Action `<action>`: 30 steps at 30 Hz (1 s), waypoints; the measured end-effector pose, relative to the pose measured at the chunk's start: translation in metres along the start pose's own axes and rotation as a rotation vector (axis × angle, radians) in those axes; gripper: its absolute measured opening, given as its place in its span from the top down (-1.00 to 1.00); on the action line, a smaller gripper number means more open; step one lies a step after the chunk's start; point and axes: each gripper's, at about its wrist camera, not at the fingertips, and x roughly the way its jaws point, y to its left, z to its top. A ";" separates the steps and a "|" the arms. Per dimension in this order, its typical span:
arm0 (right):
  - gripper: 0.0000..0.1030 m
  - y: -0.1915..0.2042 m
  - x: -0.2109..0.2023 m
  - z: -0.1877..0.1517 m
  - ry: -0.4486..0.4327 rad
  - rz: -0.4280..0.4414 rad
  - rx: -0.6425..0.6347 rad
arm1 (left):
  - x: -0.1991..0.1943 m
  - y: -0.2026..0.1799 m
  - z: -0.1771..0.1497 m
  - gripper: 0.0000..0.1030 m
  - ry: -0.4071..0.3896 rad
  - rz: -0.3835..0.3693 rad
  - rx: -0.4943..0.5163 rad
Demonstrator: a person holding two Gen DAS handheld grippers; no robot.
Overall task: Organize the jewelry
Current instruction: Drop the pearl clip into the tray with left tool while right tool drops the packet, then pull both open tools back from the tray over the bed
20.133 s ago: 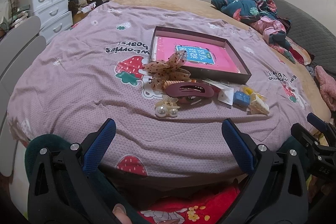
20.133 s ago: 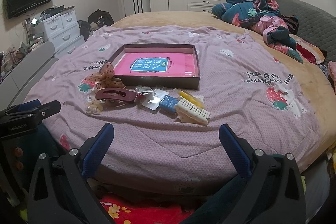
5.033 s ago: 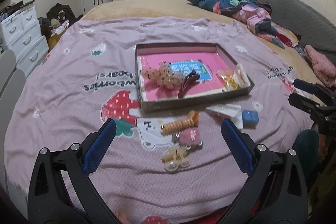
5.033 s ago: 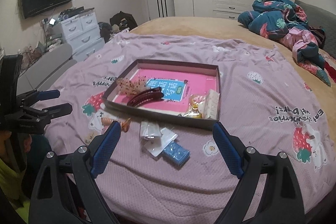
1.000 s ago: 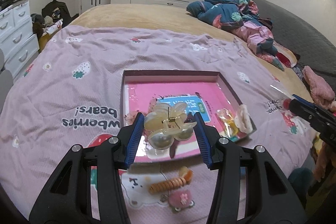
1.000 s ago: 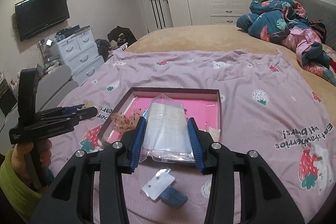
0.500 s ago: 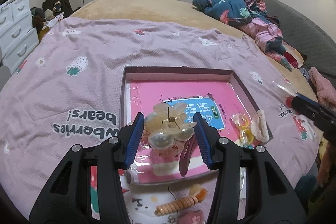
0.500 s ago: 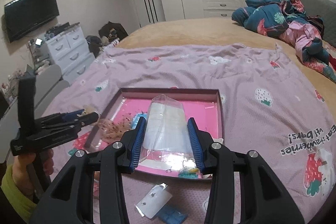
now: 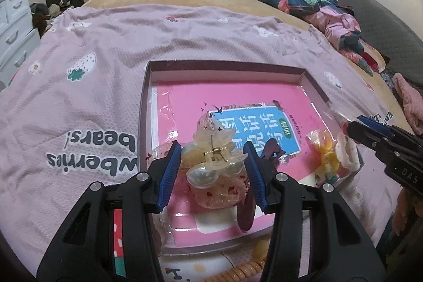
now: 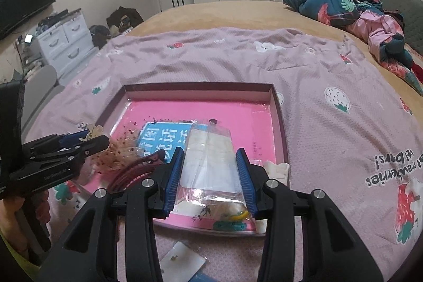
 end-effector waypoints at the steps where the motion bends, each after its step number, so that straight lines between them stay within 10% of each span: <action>1: 0.23 0.001 0.002 0.000 0.003 -0.003 -0.002 | 0.002 0.000 0.000 0.23 0.003 0.000 -0.001; 17: 0.19 -0.002 0.041 -0.007 0.075 -0.038 0.042 | -0.002 0.003 -0.002 0.14 0.009 -0.004 -0.006; 30: -0.36 -0.014 -0.007 -0.026 0.000 0.035 0.110 | -0.010 0.005 0.001 0.05 0.000 -0.002 -0.011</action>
